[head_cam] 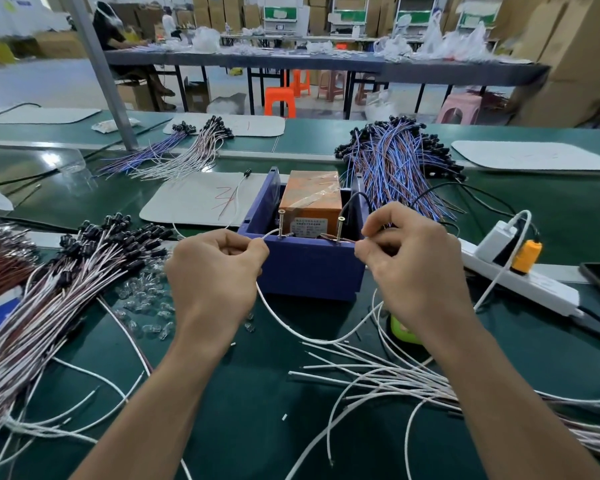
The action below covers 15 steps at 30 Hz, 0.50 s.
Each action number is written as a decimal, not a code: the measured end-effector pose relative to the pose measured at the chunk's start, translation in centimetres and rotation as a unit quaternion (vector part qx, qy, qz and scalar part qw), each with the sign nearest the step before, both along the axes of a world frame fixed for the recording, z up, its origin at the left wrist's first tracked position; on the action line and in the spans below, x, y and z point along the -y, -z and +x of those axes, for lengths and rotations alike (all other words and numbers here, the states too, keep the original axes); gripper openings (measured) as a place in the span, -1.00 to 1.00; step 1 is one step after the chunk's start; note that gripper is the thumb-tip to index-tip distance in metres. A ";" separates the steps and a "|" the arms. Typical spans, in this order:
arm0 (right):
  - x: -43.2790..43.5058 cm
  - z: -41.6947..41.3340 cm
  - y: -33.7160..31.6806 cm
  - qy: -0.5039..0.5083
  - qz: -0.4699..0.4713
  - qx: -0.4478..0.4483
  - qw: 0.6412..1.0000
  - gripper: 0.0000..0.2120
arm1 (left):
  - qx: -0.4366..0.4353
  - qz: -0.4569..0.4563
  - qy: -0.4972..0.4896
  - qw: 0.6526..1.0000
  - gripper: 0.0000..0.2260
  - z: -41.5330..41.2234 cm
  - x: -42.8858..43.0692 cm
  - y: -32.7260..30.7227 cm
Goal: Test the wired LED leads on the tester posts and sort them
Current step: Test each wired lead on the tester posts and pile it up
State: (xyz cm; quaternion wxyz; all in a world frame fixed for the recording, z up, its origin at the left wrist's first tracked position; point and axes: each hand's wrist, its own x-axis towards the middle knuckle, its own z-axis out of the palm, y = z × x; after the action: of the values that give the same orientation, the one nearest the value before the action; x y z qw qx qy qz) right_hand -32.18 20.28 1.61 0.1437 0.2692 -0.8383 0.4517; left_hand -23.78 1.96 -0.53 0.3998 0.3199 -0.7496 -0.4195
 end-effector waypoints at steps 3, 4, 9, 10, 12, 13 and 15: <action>-0.3 -0.2 0.1 -0.014 -0.006 0.002 1.000 -0.81 | -0.002 0.003 -0.003 1.000 -0.79 -0.1 0.1 0.1; -0.4 -0.2 0.1 -0.017 -0.010 0.007 1.000 -0.82 | -0.005 0.004 -0.004 1.000 -0.80 -0.1 0.1 0.1; -0.6 -0.6 0.0 -0.019 -0.022 0.027 0.999 -0.83 | -0.014 0.010 -0.007 1.000 -0.80 -0.1 0.2 0.3; -0.6 -0.7 0.0 -0.022 -0.027 0.033 0.999 -0.84 | -0.011 0.009 -0.007 1.000 -0.80 -0.1 0.2 0.3; -0.6 -0.8 -0.1 -0.027 -0.033 0.041 0.998 -0.84 | -0.007 0.005 -0.006 1.000 -0.79 -0.2 0.2 0.3; -0.5 -0.8 -0.1 -0.029 -0.037 0.043 0.998 -0.84 | -0.007 0.004 -0.004 1.000 -0.79 -0.2 0.2 0.3; -0.5 -0.9 -0.2 -0.028 -0.045 0.044 0.998 -0.84 | -0.009 0.005 0.000 1.000 -0.80 -0.2 0.2 0.3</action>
State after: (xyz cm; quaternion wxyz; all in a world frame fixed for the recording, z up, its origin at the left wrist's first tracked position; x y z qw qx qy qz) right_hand -33.04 20.77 1.86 0.1058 0.2656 -0.8147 0.5046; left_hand -23.95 1.72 -0.87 0.4054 0.3183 -0.7435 -0.4261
